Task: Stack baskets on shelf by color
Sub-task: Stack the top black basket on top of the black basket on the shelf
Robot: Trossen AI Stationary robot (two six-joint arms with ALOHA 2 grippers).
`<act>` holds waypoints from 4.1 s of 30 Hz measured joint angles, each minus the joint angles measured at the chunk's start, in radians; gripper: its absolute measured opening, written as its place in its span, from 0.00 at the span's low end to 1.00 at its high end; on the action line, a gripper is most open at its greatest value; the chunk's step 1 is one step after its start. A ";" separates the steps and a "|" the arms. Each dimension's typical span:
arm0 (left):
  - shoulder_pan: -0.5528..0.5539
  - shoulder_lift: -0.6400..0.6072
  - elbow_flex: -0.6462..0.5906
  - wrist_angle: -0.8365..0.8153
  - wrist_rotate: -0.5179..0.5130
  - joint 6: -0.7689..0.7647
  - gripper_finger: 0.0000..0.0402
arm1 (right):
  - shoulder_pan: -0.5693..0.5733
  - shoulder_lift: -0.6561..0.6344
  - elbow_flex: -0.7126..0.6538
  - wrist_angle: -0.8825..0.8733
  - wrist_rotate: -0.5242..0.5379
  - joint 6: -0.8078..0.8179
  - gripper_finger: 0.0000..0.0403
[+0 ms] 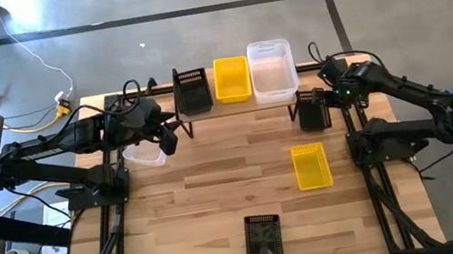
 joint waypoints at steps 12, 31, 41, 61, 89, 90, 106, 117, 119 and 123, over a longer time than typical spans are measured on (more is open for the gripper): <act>0.000 0.000 0.000 0.000 0.000 0.000 0.38 | 0.000 0.095 0.000 0.023 -0.001 0.022 0.19; 0.000 0.000 0.000 -0.001 0.000 0.000 0.38 | 0.000 0.314 0.000 0.057 -0.022 -0.030 0.19; 0.000 0.000 0.000 -0.001 0.000 0.000 0.38 | -0.001 0.364 0.000 0.064 0.002 -0.066 0.12; -0.002 0.000 0.000 -0.004 0.009 0.000 0.38 | 0.015 0.141 0.001 -0.030 0.047 -0.034 0.00; -0.002 0.000 0.000 -0.005 0.034 0.001 0.38 | 0.186 -0.419 0.002 0.022 0.247 0.165 0.00; -0.002 0.000 0.000 -0.005 0.034 0.001 0.38 | 0.186 -0.429 0.002 0.049 0.256 0.157 0.00; -0.002 0.000 0.000 -0.005 0.033 0.001 0.38 | 0.186 -0.425 0.318 0.117 0.520 -0.069 0.00; -0.002 0.000 0.000 -0.006 0.028 0.043 0.38 | 0.236 -0.264 0.442 0.300 0.329 -0.220 0.00; -0.002 0.000 0.000 -0.015 0.032 0.043 0.38 | 0.289 -0.225 0.442 0.315 0.314 -0.207 0.00; -0.008 0.000 0.000 -0.056 0.058 0.033 0.38 | 0.422 -0.152 0.442 0.320 0.339 -0.163 0.00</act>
